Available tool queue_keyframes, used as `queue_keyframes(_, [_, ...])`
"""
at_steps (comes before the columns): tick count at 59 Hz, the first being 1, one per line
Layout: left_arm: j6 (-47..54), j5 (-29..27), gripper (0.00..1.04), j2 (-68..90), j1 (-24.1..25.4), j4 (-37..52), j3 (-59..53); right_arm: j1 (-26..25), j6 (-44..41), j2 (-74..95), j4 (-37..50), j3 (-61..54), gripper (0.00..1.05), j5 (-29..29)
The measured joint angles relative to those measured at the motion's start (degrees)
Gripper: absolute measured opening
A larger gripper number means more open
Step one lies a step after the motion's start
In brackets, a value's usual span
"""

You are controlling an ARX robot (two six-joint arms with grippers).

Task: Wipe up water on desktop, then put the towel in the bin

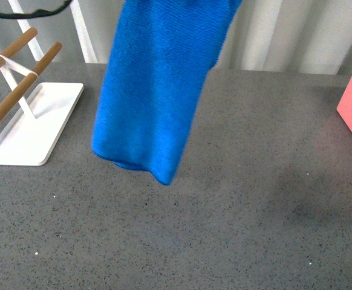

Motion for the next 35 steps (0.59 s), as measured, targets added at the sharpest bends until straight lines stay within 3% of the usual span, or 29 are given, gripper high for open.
queue_keyframes(4, [-1.36,-0.24,0.05,0.35,-0.52,1.79,-0.7,-0.5,-0.07,0.5,-0.61,0.17,0.98,-1.9])
queue_keyframes(8, [-2.54,-1.03,0.05,0.39,-0.85,3.19,-1.44,-6.84,-0.42,7.21,-7.67,3.28,0.98,-21.62])
queue_keyframes(10, [-3.08,-1.16,0.05,0.39,-1.03,3.56,-1.62,-9.22,-0.09,11.17,-7.15,3.91,0.98,-29.75])
queue_keyframes(15, [-3.58,-1.2,0.05,0.22,-1.73,3.61,-1.7,-11.08,0.17,20.52,-0.37,5.07,0.98,-44.26])
queue_keyframes(18, [-3.65,-1.46,0.05,0.17,-1.95,3.61,-1.75,-11.04,0.28,26.1,5.62,6.62,0.98,-49.57])
queue_keyframes(26, [-3.78,-1.33,0.05,-0.66,-2.84,3.43,-1.92,-8.92,1.9,47.23,24.61,14.71,0.98,-51.71])
queue_keyframes(35, [-5.2,-0.63,0.05,-1.25,-2.95,2.38,-1.7,-4.22,1.64,61.02,28.24,18.97,0.98,-51.58])
